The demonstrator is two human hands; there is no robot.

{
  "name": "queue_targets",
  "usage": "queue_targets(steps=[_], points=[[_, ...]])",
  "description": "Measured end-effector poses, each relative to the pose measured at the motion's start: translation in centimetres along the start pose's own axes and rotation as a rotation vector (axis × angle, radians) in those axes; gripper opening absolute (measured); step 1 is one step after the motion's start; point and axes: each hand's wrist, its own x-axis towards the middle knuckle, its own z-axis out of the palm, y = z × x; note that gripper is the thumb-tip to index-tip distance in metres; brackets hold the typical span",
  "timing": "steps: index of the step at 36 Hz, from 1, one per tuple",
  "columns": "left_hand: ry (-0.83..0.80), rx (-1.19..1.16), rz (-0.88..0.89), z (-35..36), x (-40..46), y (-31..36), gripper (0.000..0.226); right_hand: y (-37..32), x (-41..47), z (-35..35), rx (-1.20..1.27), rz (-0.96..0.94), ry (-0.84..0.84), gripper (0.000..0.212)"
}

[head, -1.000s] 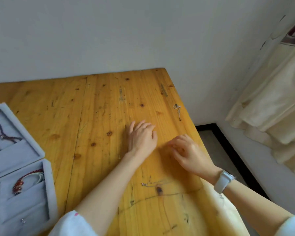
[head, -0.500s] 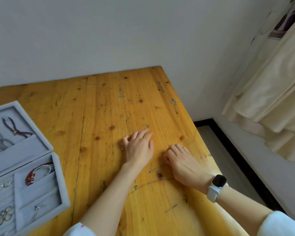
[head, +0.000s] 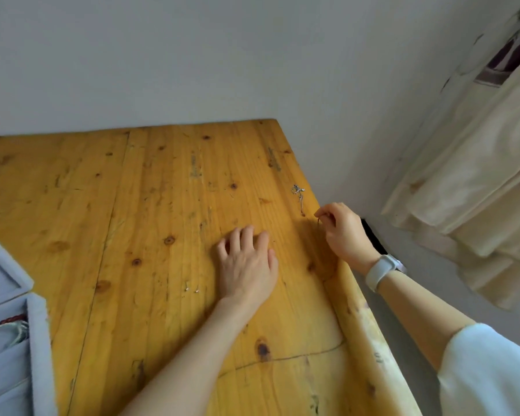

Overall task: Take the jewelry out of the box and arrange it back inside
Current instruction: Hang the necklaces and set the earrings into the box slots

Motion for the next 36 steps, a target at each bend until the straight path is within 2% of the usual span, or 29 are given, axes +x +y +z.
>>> queue_targets(steps=[9,17,21,24,27,31,36], points=[[-0.002,0.037,0.011,-0.3,-0.1,0.2,0.041,-0.1,1.9,0.3,0.009,-0.040,0.088,0.022],[-0.038,0.034,-0.014,-0.3,0.1,0.3,0.048,0.9,0.8,1.3,0.021,-0.067,0.129,0.013],[-0.120,0.024,-0.011,-0.4,0.0,0.2,0.051,0.9,0.4,1.2,0.047,-0.093,0.142,0.017],[-0.120,0.051,-0.024,-0.5,0.0,0.2,0.050,1.0,-0.2,0.9,0.072,-0.060,0.162,0.025],[-0.096,0.048,-0.023,-0.3,0.0,0.2,0.046,1.5,-1.2,0.8,-0.021,-0.098,0.101,0.033],[-0.073,0.040,-0.017,-0.2,0.0,0.1,0.043,1.8,-2.4,1.5,-0.225,-0.301,0.025,0.035],[-0.126,-0.006,-0.017,-0.8,-0.1,0.1,0.045,1.2,-3.3,1.3,-0.216,-0.276,0.035,0.036]])
